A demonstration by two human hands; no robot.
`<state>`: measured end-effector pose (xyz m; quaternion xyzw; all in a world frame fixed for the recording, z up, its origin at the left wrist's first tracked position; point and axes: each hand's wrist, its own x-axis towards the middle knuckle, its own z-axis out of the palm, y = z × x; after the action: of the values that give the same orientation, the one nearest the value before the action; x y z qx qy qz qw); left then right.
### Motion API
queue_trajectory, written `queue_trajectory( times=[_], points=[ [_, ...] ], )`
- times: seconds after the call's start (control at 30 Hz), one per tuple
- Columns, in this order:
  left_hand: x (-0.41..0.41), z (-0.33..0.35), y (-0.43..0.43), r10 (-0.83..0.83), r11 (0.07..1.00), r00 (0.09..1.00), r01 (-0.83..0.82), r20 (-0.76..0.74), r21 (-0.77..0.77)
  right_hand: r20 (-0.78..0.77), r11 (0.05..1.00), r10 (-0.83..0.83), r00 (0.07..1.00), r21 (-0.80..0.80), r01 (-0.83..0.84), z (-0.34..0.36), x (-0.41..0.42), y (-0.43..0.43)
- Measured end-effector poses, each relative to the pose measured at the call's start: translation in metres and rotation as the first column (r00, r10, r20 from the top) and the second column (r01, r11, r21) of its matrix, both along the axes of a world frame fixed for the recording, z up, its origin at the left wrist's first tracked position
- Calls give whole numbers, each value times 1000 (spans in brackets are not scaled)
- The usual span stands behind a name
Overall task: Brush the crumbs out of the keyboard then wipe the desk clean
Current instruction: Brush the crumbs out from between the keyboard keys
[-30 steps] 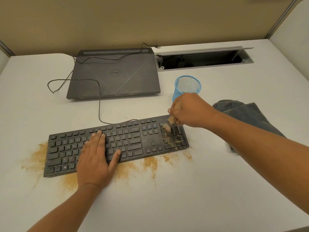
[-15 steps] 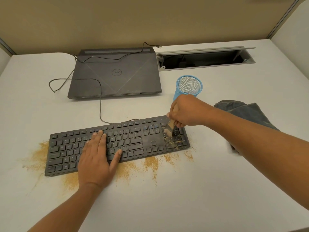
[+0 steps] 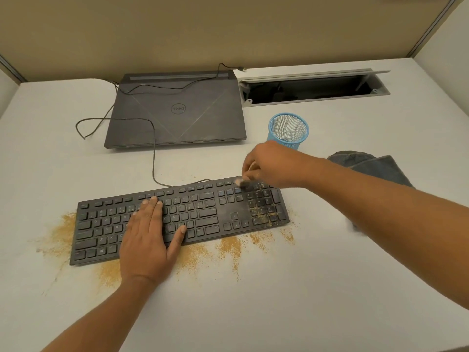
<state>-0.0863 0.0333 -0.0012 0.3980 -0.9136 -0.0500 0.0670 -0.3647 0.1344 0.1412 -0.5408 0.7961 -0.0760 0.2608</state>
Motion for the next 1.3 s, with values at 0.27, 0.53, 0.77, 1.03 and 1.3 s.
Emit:
queue_trajectory(
  times=[0.27,0.53,0.77,1.03,1.3],
  points=[
    [0,-2,-1,1,1000,1000,-1,-17,10,13,992,-115,993,-42,115,2,-20,23],
    [0,-1,0,7,1000,1000,-7,-21,12,-37,987,-161,986,-13,161,3,-20,35],
    [-1,0,1,5,1000,1000,-5,-21,12,-80,971,-240,967,-33,239,0,-20,34],
    [-1,0,0,5,1000,1000,-4,-26,12,-56,973,-233,971,-22,232,10,-14,26],
    [0,-2,-1,2,1000,1000,-2,-26,14,-86,991,-131,988,24,133,8,-19,20]
  ],
)
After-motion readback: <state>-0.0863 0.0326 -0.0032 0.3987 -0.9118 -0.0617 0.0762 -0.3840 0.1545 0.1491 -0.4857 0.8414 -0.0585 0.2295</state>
